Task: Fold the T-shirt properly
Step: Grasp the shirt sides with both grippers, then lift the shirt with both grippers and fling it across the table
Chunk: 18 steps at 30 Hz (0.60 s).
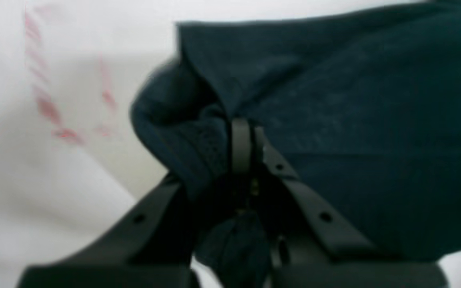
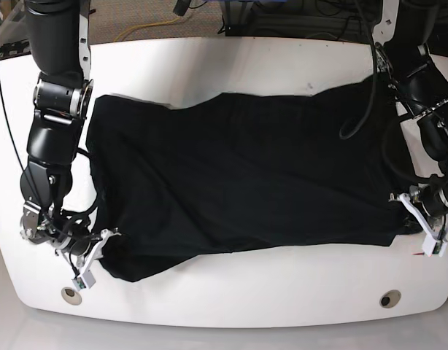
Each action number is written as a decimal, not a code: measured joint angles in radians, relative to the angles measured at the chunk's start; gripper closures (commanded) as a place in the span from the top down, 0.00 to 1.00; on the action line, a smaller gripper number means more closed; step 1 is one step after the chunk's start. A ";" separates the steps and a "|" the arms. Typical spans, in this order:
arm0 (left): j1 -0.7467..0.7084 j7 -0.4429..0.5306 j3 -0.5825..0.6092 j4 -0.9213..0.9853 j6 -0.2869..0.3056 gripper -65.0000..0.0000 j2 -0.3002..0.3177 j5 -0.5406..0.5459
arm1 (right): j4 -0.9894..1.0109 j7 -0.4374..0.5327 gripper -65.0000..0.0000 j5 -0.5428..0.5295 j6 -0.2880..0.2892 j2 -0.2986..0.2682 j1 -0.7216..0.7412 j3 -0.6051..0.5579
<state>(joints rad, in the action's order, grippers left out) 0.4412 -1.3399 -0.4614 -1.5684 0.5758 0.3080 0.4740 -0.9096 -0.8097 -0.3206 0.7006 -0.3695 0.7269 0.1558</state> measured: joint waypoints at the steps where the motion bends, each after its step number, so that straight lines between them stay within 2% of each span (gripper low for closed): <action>1: 0.016 0.000 0.000 -0.026 0.000 0.00 0.000 0.002 | -0.001 -0.007 0.00 0.001 0.001 -0.007 0.019 0.000; 6: 0.103 -0.001 0.003 -0.179 0.000 0.00 0.003 0.021 | -0.052 -0.075 0.00 0.000 0.006 -0.041 0.143 0.000; 10: 0.204 -0.010 0.004 -0.237 0.000 0.00 0.011 0.021 | -0.117 -0.125 0.00 -0.018 0.006 -0.048 0.264 0.000; 15: 0.374 -0.037 0.026 -0.249 0.000 0.00 0.060 0.018 | -0.145 -0.212 0.00 -0.024 0.008 -0.058 0.417 0.000; 18: 0.450 -0.029 0.083 -0.253 0.000 0.00 0.091 0.021 | -0.149 -0.264 0.00 -0.024 0.008 -0.068 0.496 0.000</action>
<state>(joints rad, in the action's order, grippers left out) 0.8909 -1.3693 -0.3786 -1.8214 0.5758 0.3992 0.4953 -1.0588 -1.0733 -0.3450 0.7082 -0.4377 1.2232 0.1562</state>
